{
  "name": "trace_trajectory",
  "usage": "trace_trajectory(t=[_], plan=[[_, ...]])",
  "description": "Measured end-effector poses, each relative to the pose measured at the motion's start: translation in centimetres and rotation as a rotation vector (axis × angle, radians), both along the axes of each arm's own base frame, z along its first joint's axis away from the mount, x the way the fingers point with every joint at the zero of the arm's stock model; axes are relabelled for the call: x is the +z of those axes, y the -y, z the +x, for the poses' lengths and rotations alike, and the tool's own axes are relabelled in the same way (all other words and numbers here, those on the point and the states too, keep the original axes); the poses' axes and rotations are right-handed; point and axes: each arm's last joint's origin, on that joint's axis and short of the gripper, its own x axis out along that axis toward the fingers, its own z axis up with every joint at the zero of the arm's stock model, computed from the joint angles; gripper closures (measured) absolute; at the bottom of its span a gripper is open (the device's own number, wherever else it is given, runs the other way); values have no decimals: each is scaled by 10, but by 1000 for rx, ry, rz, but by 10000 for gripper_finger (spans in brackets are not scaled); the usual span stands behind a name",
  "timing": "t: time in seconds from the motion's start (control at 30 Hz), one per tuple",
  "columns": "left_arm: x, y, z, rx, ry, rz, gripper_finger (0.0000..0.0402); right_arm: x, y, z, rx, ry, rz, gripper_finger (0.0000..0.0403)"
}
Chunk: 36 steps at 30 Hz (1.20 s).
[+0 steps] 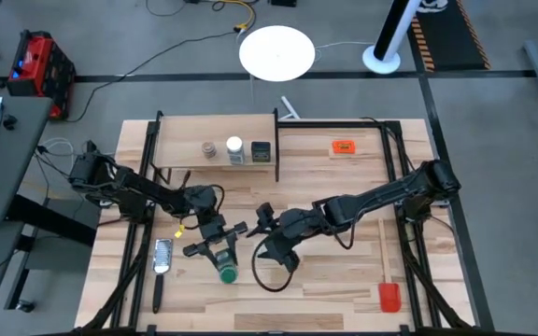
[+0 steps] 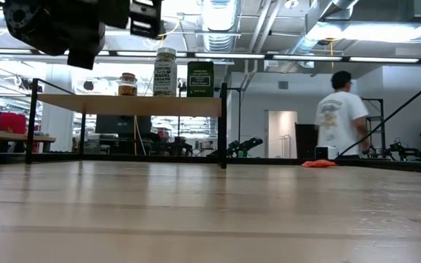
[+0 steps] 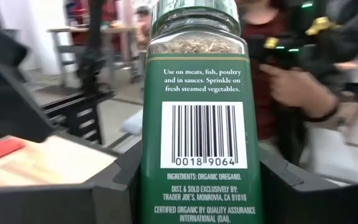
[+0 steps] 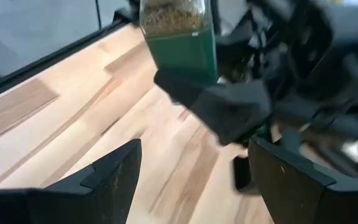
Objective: Shelf spices
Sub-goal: Put the green seasoning bottle on the shelf
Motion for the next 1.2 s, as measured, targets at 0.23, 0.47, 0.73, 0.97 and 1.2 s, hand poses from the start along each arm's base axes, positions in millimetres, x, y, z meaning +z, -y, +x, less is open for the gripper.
trace_trajectory(t=[0.23, 0.47, 0.73, 0.97, 1.2], plan=[[-15, -2, 3, 236, -200, 28, 226, -18, 5, -13, -116, -256, 80, 106], [-24, 3, 4, 404, -189, 156, 226, -18, 4, -12, -136, -253, 115, 106], [-27, -14, 6, 528, -366, 41, 226, -18, 5, -11, -162, -201, -24, 106], [-27, -17, 6, 533, -393, 13, 225, -18, 5, -12, -177, -192, -100, 106], [-24, -16, 8, 594, -228, 132, 225, -17, -2, -17, -198, -212, -63, 106]])
